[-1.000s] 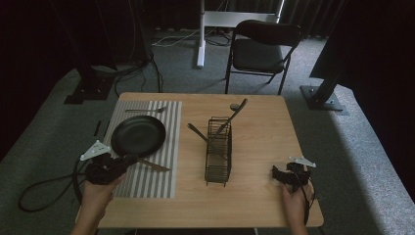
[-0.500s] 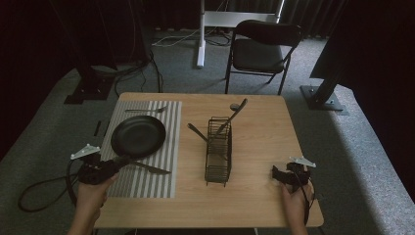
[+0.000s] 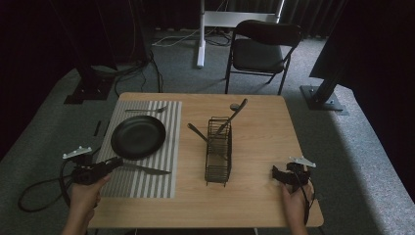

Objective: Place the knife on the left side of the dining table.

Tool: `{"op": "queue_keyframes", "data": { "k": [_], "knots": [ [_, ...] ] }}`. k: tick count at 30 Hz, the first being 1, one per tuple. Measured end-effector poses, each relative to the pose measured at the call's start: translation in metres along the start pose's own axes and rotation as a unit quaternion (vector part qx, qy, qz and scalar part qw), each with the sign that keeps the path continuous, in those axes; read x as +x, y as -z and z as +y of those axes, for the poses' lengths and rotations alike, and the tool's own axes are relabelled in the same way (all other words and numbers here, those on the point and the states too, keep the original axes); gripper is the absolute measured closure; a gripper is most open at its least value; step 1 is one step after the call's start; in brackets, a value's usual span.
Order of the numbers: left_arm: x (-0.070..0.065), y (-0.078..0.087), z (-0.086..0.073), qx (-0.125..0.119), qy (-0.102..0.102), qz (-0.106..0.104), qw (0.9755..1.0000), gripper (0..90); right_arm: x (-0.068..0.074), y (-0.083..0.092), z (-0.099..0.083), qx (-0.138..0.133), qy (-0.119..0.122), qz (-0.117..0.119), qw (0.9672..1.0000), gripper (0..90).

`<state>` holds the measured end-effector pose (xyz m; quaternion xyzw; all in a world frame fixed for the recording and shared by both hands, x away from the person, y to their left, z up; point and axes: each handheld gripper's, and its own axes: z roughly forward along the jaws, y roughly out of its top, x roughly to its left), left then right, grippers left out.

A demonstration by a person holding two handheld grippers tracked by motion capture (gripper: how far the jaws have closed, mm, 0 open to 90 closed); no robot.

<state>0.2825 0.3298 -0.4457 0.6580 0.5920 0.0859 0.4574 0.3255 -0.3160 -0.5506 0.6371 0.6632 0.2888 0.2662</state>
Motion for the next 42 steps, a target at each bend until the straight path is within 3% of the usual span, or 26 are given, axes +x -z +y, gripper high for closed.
{"op": "queue_keyframes", "data": {
  "k": [9, 13, 20, 29, 32, 36, 42],
  "knots": [
    [0.019, -0.005, -0.006, 0.013, 0.021, 0.002, 0.9997, 64.3, 0.0, 0.0, 0.0, 0.0, 0.0, 0.0, 1.0, 11.2],
    [0.028, -0.01, -0.01, 0.016, 0.028, 0.021, 0.9992, 60.1, 0.0, 0.0, 0.0, 0.0, -0.001, 0.0, 1.0, 11.2],
    [0.043, -0.016, -0.017, 0.023, 0.049, 0.026, 0.9982, 58.2, 0.0, 0.0, 0.0, 0.0, 0.0, 0.0, 1.0, 11.2],
    [0.059, -0.021, -0.026, 0.04, 0.074, 0.014, 0.9964, 55.9, 0.0, 0.0, 0.0, 0.0, 0.0, 0.0, 1.0, 11.2],
    [0.06, -0.022, -0.027, 0.046, 0.067, 0.024, 0.9964, 54.4, 0.0, 0.0, 0.0, 0.0, 0.0, 0.0, 1.0, 11.2],
    [0.067, -0.027, -0.029, 0.05, 0.08, 0.025, 0.9953, 54.2, 0.0, 0.0, 0.0, 0.0, 0.0, 0.0, 1.0, 11.3],
    [0.071, -0.035, -0.027, 0.055, 0.072, 0.034, 0.9953, 53.6, 0.0, 0.0, 0.0, 0.0, 0.0, 0.0, 1.0, 11.2]
  ]
}}
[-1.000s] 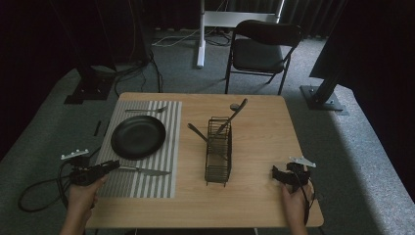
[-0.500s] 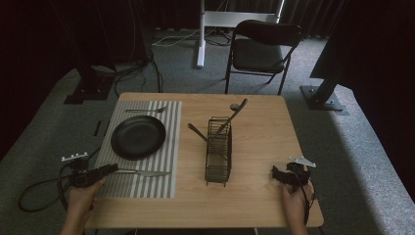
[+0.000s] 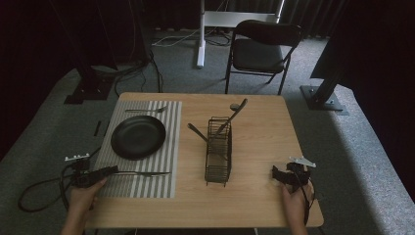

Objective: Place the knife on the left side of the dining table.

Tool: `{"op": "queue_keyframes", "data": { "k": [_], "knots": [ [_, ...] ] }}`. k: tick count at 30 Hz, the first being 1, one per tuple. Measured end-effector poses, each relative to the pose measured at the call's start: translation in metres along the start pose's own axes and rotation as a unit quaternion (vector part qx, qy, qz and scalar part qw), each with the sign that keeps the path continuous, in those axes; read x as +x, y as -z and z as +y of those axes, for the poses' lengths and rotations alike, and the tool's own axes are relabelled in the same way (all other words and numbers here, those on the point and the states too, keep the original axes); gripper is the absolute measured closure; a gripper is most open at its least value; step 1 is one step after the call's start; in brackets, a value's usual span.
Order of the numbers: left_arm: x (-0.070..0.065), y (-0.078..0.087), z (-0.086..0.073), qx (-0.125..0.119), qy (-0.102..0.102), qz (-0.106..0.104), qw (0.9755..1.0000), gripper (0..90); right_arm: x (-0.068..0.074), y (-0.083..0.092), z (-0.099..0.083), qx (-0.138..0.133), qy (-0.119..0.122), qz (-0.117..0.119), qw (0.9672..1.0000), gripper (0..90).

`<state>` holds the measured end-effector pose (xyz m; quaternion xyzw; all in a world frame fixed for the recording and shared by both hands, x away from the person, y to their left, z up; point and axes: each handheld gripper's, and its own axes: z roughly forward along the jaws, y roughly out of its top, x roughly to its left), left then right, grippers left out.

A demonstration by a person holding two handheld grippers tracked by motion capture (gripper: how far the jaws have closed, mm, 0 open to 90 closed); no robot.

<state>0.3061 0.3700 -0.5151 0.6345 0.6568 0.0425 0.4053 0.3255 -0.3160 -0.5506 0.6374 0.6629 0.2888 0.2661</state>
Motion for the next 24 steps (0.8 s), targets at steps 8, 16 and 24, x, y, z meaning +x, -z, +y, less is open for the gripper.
{"op": "queue_keyframes", "data": {
  "k": [8, 16, 24],
  "knots": [
    [0.009, -0.011, 0.002, -0.001, 0.003, 0.007, 1.0, 53.5, 0.0, 0.0, 0.0, 0.0, 0.0, 0.0, 1.0, 11.2],
    [0.005, -0.009, 0.004, -0.008, -0.026, 0.039, 0.9989, 49.1, 0.0, 0.0, 0.0, 0.0, 0.0, 0.0, 1.0, 11.4],
    [-0.004, -0.005, -0.011, -0.012, -0.053, 0.069, 0.9961, 42.6, 0.0, 0.0, 0.0, 0.0, 0.0, 0.0, 1.0, 11.4]
  ]
}}
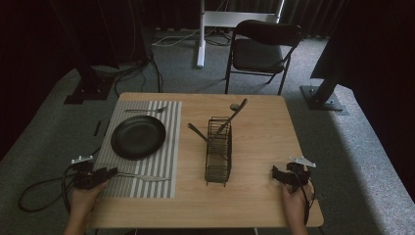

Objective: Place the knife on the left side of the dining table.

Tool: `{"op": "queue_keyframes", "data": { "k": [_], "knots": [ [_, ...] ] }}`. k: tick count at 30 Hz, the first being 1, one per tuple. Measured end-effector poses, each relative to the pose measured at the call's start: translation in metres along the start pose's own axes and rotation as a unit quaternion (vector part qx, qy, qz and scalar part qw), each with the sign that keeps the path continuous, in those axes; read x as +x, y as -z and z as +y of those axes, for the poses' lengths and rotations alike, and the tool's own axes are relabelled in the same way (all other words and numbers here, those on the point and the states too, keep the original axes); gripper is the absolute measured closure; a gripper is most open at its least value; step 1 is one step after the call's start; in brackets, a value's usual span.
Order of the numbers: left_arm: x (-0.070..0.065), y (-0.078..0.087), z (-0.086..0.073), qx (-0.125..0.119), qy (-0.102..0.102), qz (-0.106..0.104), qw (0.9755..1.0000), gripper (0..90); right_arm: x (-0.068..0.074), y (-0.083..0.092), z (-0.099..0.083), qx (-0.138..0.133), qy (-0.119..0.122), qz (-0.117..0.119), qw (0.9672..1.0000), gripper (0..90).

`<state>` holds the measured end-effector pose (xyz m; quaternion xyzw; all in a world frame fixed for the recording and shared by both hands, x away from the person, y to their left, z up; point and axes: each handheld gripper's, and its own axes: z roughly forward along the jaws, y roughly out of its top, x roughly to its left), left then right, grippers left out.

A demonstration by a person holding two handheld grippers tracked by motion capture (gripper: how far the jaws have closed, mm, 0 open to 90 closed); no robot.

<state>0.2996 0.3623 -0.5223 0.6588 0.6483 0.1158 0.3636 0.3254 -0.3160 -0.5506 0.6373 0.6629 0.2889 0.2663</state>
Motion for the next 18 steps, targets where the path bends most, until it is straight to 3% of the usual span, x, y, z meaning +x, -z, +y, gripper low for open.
{"op": "queue_keyframes", "data": {
  "k": [13, 18],
  "knots": [
    [-0.03, 0.009, -0.022, -0.016, -0.062, 0.021, 0.9978, 36.4, 0.0, 0.0, 0.0, 0.0, 0.0, 0.0, 1.0, 11.4],
    [-0.038, 0.008, -0.032, -0.02, -0.072, 0.017, 0.997, 27.3, 0.0, 0.0, 0.0, 0.0, 0.0, 0.0, 1.0, 11.4]
  ]
}}
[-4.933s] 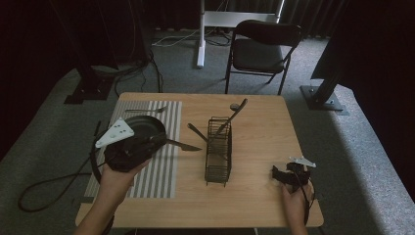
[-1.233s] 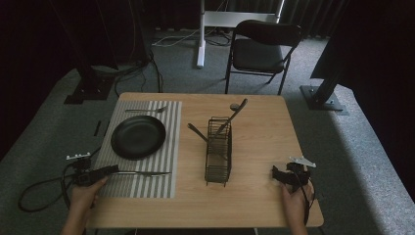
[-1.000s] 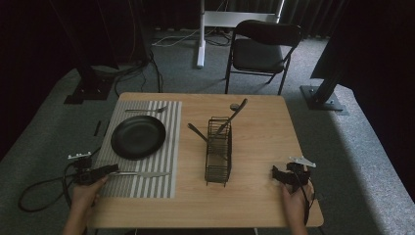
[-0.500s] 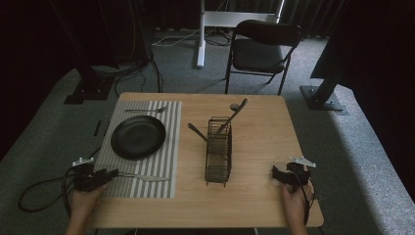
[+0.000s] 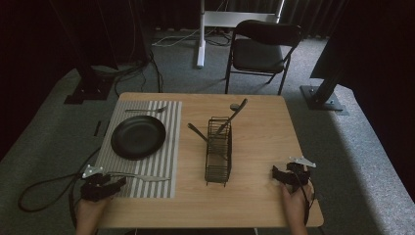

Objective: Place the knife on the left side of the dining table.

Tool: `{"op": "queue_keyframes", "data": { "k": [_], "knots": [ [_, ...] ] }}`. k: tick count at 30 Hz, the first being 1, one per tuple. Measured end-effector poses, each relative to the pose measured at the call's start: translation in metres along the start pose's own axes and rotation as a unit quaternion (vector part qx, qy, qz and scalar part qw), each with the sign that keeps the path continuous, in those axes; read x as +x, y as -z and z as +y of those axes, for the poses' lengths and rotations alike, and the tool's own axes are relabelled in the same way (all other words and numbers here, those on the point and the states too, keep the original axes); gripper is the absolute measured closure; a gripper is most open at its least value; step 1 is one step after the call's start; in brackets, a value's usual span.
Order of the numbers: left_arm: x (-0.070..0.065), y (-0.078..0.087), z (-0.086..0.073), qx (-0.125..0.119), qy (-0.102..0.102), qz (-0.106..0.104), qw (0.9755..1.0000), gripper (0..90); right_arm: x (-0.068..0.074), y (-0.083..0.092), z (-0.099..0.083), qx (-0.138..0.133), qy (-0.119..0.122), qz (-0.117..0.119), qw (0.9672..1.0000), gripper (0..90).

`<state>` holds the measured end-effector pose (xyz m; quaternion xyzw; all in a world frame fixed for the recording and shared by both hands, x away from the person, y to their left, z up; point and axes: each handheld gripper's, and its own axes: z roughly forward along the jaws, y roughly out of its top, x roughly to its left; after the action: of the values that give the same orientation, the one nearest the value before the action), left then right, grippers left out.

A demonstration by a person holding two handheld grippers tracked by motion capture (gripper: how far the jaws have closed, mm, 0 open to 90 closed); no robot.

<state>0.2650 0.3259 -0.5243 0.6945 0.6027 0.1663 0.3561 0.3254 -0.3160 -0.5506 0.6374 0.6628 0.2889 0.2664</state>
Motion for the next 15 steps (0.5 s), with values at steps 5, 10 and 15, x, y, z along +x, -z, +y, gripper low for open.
{"op": "queue_keyframes", "data": {
  "k": [5, 10, 15],
  "knots": [
    [-0.002, 0.001, -0.01, -0.008, -0.008, 0.004, 0.9999, 17.1, 0.0, 0.0, 0.0, 0.0, 0.0, 0.0, 1.0, 11.4],
    [-0.001, 0.001, -0.019, -0.012, -0.014, 0.034, 0.9993, 10.1, 0.0, 0.0, 0.0, 0.0, 0.0, 0.0, 1.0, 11.4],
    [-0.001, -0.001, -0.022, -0.005, -0.011, 0.055, 0.9984, 0.0, 0.0, 0.0, 0.0, 0.0, 0.0, 0.0, 1.0, 11.4]
  ]
}}
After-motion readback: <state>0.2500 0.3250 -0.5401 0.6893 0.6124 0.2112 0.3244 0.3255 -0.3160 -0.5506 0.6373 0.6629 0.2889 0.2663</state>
